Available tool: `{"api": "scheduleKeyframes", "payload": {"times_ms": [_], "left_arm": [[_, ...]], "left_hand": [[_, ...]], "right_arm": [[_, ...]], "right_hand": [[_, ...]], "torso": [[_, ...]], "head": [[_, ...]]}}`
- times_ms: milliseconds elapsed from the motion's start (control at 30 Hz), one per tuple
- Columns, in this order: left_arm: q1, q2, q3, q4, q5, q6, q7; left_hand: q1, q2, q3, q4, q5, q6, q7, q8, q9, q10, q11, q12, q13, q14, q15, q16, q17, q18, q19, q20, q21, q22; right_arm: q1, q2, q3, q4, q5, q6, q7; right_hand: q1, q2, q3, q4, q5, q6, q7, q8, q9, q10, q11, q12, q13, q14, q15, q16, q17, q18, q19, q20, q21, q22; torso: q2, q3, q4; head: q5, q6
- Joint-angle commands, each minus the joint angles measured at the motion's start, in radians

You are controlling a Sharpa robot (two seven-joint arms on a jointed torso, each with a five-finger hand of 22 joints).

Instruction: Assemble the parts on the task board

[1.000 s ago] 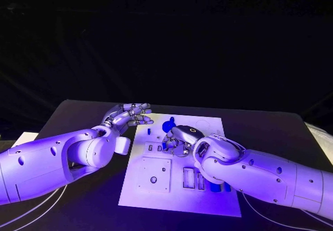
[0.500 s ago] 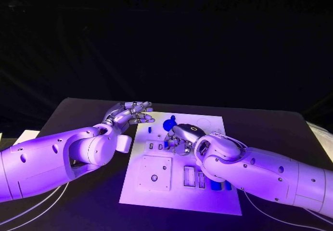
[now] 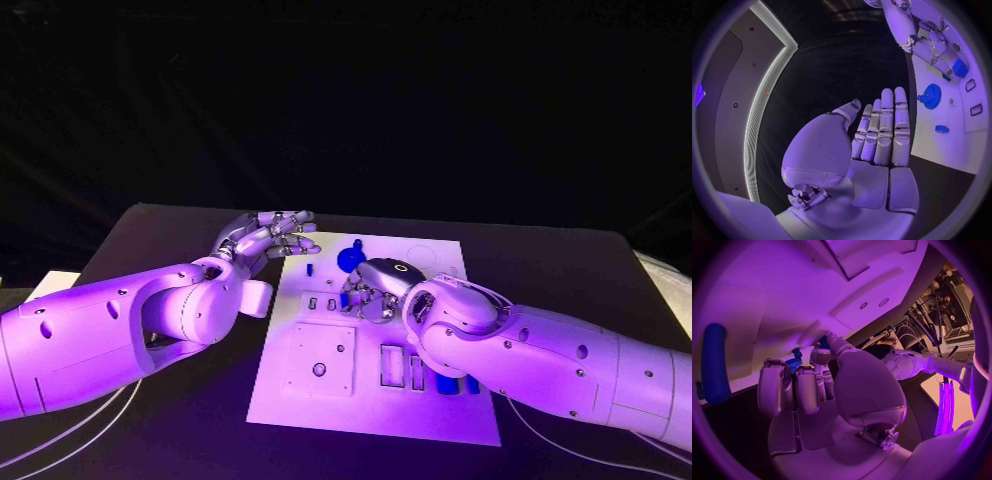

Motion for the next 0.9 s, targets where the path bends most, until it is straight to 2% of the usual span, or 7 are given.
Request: {"api": "scheduleKeyframes", "payload": {"times_ms": [33,267,467,633,733,833,900], "left_arm": [[0.001,0.002,0.001,0.000,0.002,0.012,0.007],[0.001,0.004,0.001,0.000,0.002,0.014,0.006],[0.001,0.005,0.001,-0.002,0.002,0.011,0.012],[0.001,0.006,0.001,-0.003,0.002,0.000,0.017],[0.001,0.007,0.001,-0.003,0.002,-0.011,0.018],[0.001,0.009,0.001,-0.003,0.006,-0.024,0.020],[0.001,0.009,0.001,-0.003,0.008,-0.029,0.022]], "left_hand": [[0.001,-0.007,0.006,0.002,0.001,-0.009,0.000,0.007,0.002,-0.010,0.000,0.005,-0.001,-0.007,0.002,0.005,0.001,0.006,-0.002,0.001,-0.007,0.002],[-0.013,-0.013,0.027,-0.006,0.001,-0.025,0.012,0.002,-0.002,-0.038,0.014,-0.009,-0.005,-0.067,0.022,-0.036,-0.015,-0.003,-0.046,0.012,-0.035,-0.010],[-0.035,-0.015,0.058,-0.038,0.000,-0.066,0.037,-0.027,-0.016,-0.158,0.064,-0.065,-0.008,-0.275,0.105,-0.230,-0.127,-0.037,-0.279,0.068,-0.137,-0.051],[-0.048,-0.010,0.062,-0.067,0.000,-0.099,0.033,-0.061,-0.018,-0.253,0.082,-0.106,-0.011,-0.339,0.136,-0.318,-0.197,-0.040,-0.460,0.098,-0.141,-0.055],[-0.065,-0.010,0.049,-0.083,0.000,-0.190,0.035,-0.094,-0.023,-0.397,0.080,-0.114,-0.017,-0.411,0.139,-0.332,-0.244,-0.033,-0.598,0.114,-0.146,-0.060],[-0.083,-0.011,0.029,-0.092,0.001,-0.341,0.048,-0.106,-0.031,-0.531,0.087,-0.121,-0.024,-0.526,0.146,-0.338,-0.286,-0.037,-0.700,0.118,-0.151,-0.065],[-0.087,-0.010,0.023,-0.096,0.001,-0.362,0.048,-0.107,-0.032,-0.555,0.086,-0.122,-0.025,-0.556,0.146,-0.340,-0.298,-0.040,-0.736,0.118,-0.153,-0.067]], "right_arm": [[-0.003,0.001,-0.003,-0.001,-0.015,0.032,-0.020],[-0.003,0.001,-0.004,0.001,-0.014,0.014,-0.017],[-0.003,0.000,-0.004,0.004,-0.013,-0.008,-0.013],[-0.003,-0.001,-0.004,0.006,-0.013,-0.026,-0.012],[-0.003,-0.003,-0.004,0.008,-0.012,-0.042,-0.007],[-0.005,-0.007,-0.004,0.016,-0.012,-0.071,0.002],[-0.005,-0.012,-0.004,0.024,-0.011,-0.091,0.009]], "right_hand": [[-0.014,0.000,-0.010,0.002,-0.006,-0.012,0.000,-0.008,-0.002,-0.010,0.001,-0.007,-0.004,0.062,0.009,-0.004,0.065,-0.017,-0.001,0.007,-0.004,-0.002],[-0.023,-0.006,-0.023,0.011,-0.007,-0.019,0.002,-0.012,-0.002,-0.019,0.003,-0.017,-0.012,0.061,0.011,-0.006,0.063,-0.016,-0.003,0.010,-0.006,-0.004],[-0.025,-0.007,-0.026,0.013,-0.007,-0.020,0.002,-0.013,-0.002,-0.025,0.004,-0.026,-0.019,0.061,0.012,-0.006,0.063,-0.016,-0.003,0.011,-0.006,-0.004],[-0.025,-0.009,-0.028,0.013,-0.006,-0.022,0.003,-0.014,-0.002,-0.029,0.004,-0.032,-0.024,0.061,0.012,-0.007,0.062,-0.016,-0.003,0.011,-0.007,-0.005],[-0.024,-0.010,-0.030,0.014,-0.003,-0.024,0.003,-0.015,-0.002,-0.030,0.004,-0.032,-0.024,0.061,0.012,-0.007,0.062,-0.016,-0.003,0.012,-0.007,-0.004],[-0.021,-0.013,-0.035,0.016,0.012,-0.030,0.004,-0.019,-0.003,-0.031,0.005,-0.030,-0.022,0.061,0.013,-0.008,0.063,-0.016,-0.003,0.013,-0.006,-0.003],[-0.023,-0.016,-0.039,0.018,0.015,-0.032,0.005,-0.020,-0.003,-0.034,0.006,-0.031,-0.023,0.061,0.014,-0.008,0.063,-0.016,-0.003,0.014,-0.007,-0.004]], "torso": [[0.000,-0.0003,0.0002],[0.001,-0.0004,0.0009],[0.001,0.0003,0.0008],[0.000,-0.0002,0.0005],[0.001,0.0000,0.0006],[0.001,0.0003,0.0011],[0.002,0.0010,0.0019]], "head": [[0.000,-0.001],[-0.002,-0.003],[-0.002,-0.002],[-0.002,-0.002],[-0.002,-0.002],[-0.001,-0.002],[-0.002,-0.002]]}}
